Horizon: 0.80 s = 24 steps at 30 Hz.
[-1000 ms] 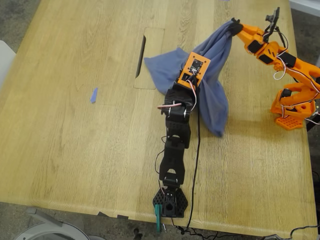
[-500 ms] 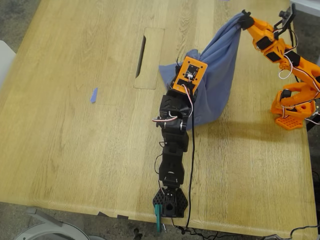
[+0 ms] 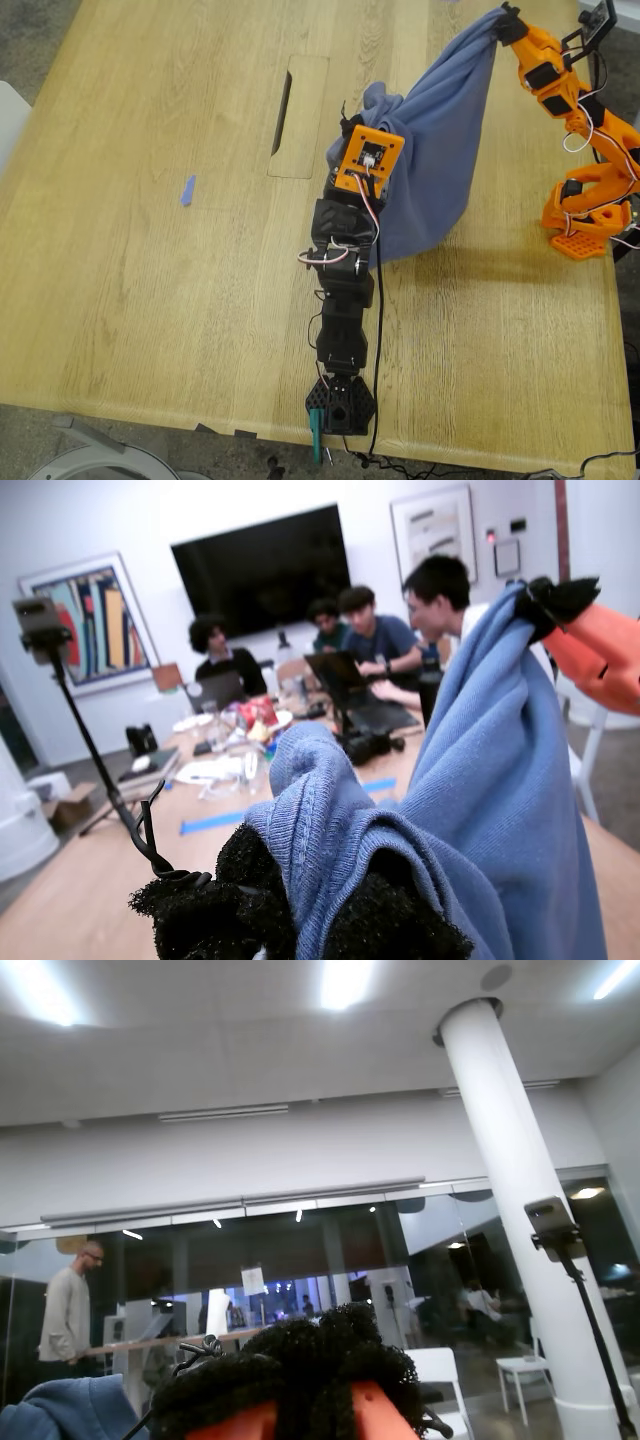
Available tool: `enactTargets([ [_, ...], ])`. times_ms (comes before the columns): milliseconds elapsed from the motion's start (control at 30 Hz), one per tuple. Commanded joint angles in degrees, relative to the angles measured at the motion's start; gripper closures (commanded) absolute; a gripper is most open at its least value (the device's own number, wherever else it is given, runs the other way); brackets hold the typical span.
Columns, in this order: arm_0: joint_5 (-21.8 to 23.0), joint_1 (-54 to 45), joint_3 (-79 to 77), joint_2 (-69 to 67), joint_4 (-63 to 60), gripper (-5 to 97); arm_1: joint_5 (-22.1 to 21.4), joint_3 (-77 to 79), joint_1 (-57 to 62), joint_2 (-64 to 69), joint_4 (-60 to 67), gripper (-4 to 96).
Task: Fold a T-shirt
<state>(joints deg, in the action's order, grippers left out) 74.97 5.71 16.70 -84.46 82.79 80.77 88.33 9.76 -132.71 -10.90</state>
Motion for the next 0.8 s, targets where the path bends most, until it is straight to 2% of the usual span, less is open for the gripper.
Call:
enactTargets([
  [0, 0.7, -2.37, -0.26, -8.96, -6.68, 92, 0.62, -7.12, 1.14, 0.7, -1.76, 91.3],
  [267, 0.53, -2.37, -3.78, -11.87, -13.27, 92, 0.7, -19.78, 0.88, 6.77, 1.76, 91.3],
  [767, 0.09, 0.62, -8.26, -15.21, -24.52, 92, 0.97, -29.44, -1.23, 7.21, 11.25, 91.3],
])
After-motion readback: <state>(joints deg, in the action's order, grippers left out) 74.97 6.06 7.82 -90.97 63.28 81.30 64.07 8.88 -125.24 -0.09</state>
